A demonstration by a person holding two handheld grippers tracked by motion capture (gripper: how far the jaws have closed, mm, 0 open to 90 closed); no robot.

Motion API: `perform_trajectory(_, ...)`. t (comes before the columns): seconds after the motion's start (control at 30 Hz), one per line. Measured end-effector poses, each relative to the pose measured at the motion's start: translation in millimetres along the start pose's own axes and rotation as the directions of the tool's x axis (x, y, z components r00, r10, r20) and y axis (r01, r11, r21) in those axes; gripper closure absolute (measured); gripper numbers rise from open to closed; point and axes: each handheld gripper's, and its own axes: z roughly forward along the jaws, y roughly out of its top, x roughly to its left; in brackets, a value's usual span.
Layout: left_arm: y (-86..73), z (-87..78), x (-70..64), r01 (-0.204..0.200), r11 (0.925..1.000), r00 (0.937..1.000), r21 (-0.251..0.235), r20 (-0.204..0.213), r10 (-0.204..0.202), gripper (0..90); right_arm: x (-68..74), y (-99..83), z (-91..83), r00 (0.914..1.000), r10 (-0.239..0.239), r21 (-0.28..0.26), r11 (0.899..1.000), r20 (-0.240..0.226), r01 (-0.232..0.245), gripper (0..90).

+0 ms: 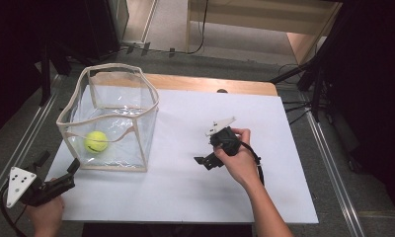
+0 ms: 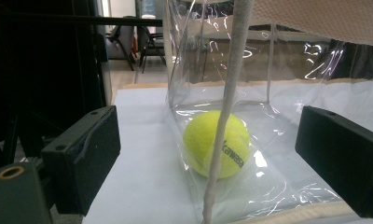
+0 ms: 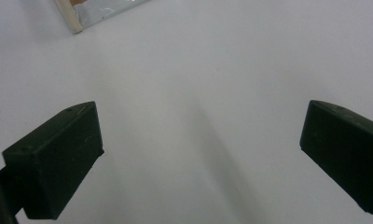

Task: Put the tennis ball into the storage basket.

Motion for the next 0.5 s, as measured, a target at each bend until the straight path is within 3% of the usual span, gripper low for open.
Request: perform_trajectory(0.5,0.0,-0.1,-0.7,-0.003,1.0000,1.0000,0.004,-0.002,0.003,6.9,-8.3,-39.4,-9.7,0.9974,0.069,-0.112,0.991,0.020,-0.067,0.0)
